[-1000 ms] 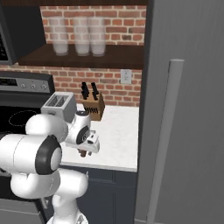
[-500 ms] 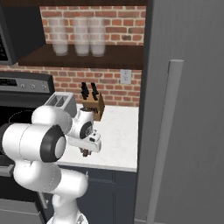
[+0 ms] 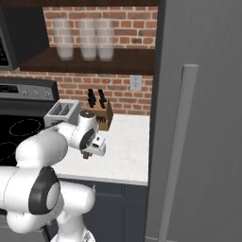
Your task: Put the potato and garlic in the pot. Retrieve the spatula and lightly stir the vegetables in the pot.
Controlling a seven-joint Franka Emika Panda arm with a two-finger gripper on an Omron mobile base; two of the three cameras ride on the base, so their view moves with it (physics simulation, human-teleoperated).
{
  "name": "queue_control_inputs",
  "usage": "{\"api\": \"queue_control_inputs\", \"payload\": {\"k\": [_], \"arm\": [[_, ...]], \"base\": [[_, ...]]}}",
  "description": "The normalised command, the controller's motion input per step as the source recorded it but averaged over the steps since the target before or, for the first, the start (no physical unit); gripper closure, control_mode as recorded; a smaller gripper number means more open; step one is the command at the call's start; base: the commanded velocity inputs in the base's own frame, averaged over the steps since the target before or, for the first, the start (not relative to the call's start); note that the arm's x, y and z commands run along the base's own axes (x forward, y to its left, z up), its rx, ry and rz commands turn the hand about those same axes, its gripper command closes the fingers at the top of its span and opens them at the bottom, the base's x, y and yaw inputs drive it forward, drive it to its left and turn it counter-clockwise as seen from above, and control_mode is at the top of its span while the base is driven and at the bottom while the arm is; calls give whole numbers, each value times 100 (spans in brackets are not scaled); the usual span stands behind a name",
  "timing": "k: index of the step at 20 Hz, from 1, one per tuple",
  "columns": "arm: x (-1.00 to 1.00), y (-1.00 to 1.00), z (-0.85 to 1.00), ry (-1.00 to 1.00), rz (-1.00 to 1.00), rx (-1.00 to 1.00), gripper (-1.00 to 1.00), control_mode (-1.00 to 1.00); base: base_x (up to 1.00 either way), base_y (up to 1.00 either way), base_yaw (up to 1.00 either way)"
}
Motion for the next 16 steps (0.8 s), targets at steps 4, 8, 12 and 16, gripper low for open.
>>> {"api": "queue_control_inputs", "payload": {"k": [4,8,12,16], "arm": [[-52,27,93,-2,0,-2,100,-100],[-80,10,97,0,0,-4,100,-100],[-63,0,100,8,0,0,100,-100],[-71,-2,100,11,3,0,100,-100]], "base": [[0,0,0],[0,0,0],[0,0,0],[0,0,0]]}}
